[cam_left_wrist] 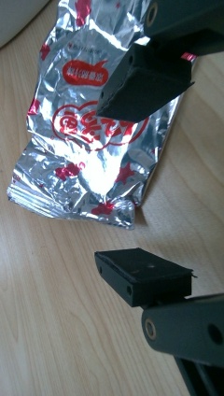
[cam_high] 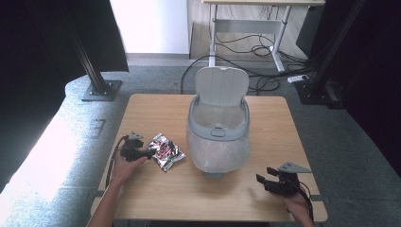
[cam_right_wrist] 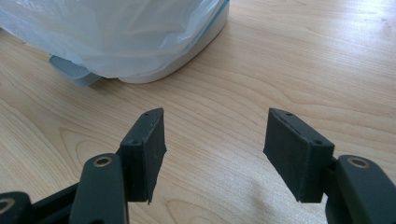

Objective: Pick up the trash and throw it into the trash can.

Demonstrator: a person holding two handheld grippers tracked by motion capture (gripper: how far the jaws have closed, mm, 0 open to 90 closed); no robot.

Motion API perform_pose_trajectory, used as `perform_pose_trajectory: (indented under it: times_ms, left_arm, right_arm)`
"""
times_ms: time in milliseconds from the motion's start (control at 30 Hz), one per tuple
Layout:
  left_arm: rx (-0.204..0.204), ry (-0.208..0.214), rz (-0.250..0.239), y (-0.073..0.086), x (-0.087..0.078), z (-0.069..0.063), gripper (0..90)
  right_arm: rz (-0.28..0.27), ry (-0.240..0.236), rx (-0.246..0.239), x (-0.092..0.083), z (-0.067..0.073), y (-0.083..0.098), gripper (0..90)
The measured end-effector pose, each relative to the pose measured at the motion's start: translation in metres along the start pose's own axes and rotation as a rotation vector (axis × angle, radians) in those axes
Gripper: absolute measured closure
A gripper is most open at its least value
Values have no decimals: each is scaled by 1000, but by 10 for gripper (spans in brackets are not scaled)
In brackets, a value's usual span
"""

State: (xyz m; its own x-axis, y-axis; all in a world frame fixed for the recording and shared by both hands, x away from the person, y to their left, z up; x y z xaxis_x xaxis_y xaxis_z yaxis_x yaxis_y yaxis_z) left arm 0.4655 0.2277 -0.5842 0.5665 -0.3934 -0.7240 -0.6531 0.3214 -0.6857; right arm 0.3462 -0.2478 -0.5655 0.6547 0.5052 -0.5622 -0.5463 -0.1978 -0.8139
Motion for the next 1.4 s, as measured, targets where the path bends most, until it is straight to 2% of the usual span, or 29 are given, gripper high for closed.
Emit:
perform_pose_trajectory:
  times_ms: [133,367,533,600,700,867,1100,1200,1300,1400]
  left_arm:
    - [-29,20,-3,0,7,1,316]
    - [-28,26,7,4,16,-1,386]
    - [-36,18,-16,2,18,-2,511]
    - [-23,6,-23,2,19,-3,567]
    - [11,-42,-44,4,19,-5,645]
    - [50,-55,-50,6,18,-9,766]
    - [37,-52,-53,6,17,-9,849]
    - [22,-52,-74,7,14,-9,877]
    - [25,-49,-77,8,12,-8,888]
    - [6,-13,-108,6,1,-7,892]
  right_arm:
    - [6,4,2,0,-1,2,379]
    - [-1,7,1,-2,-1,0,379]
    - [4,8,0,-1,-1,1,379]
    - [3,8,-2,-1,-1,0,379]
    - [3,10,-2,-2,-1,0,379]
    - [2,12,-5,-2,-2,1,379]
    - [-1,16,-4,-3,-2,0,379]
    - [2,18,-6,-2,-2,0,379]
    - [1,18,-4,-2,-2,0,379]
    - [1,21,-5,-3,-2,0,381]
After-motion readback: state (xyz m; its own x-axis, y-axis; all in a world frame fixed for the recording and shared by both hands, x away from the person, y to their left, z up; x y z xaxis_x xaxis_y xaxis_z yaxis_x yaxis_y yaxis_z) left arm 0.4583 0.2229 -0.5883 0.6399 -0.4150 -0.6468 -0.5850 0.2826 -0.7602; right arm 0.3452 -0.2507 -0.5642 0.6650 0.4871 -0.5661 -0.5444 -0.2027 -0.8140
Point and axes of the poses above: each handheld gripper's, and its own axes: x roughly forward along the jaws, y roughly out of its underside, z roughly to its left, the point moved 8 cm from there along x, roughly forward along the jaws
